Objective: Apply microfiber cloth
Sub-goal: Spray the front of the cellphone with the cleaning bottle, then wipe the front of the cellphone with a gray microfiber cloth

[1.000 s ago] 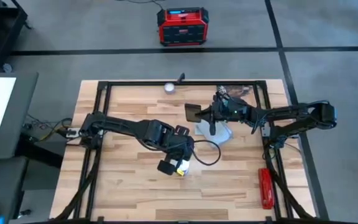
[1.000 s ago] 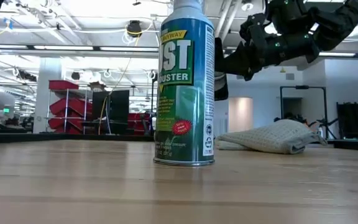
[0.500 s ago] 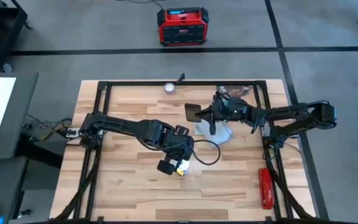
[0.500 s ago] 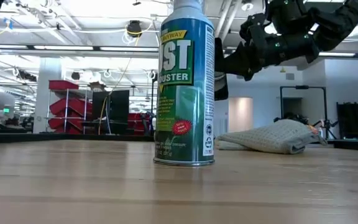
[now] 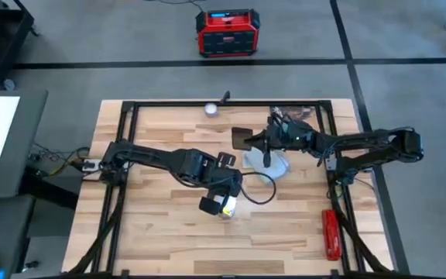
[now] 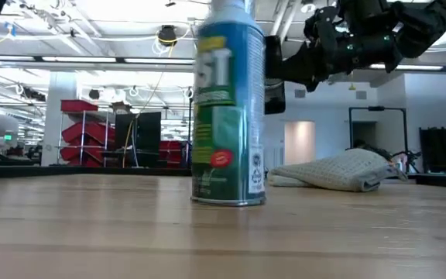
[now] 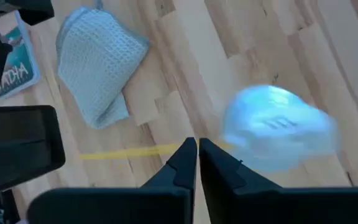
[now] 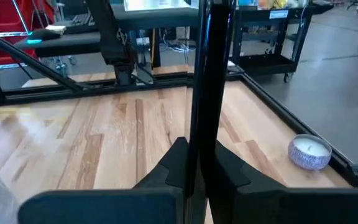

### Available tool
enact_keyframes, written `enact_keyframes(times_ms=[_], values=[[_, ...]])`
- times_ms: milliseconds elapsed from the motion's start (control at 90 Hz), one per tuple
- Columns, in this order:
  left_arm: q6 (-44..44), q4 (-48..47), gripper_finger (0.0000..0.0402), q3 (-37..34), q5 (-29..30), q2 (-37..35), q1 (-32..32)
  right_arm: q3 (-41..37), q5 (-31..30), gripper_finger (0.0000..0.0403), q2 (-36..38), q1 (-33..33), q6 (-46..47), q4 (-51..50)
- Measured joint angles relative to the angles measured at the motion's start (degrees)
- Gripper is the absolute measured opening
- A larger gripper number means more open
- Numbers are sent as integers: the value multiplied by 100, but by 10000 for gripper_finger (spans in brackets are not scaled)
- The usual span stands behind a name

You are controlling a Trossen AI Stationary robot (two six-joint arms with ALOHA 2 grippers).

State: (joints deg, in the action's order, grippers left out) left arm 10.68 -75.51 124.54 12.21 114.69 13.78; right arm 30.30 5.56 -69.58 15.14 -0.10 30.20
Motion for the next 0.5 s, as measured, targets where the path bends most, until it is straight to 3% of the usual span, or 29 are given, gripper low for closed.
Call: enact_keyframes(times_ms=[278, 500], values=[[-62, -95, 6, 254, 177, 0, -2, 2, -147, 14, 519, -2, -122, -554], [61, -155, 65, 474, 468, -17, -279, 4, -464, 14, 1174, 153, -278, -1345]])
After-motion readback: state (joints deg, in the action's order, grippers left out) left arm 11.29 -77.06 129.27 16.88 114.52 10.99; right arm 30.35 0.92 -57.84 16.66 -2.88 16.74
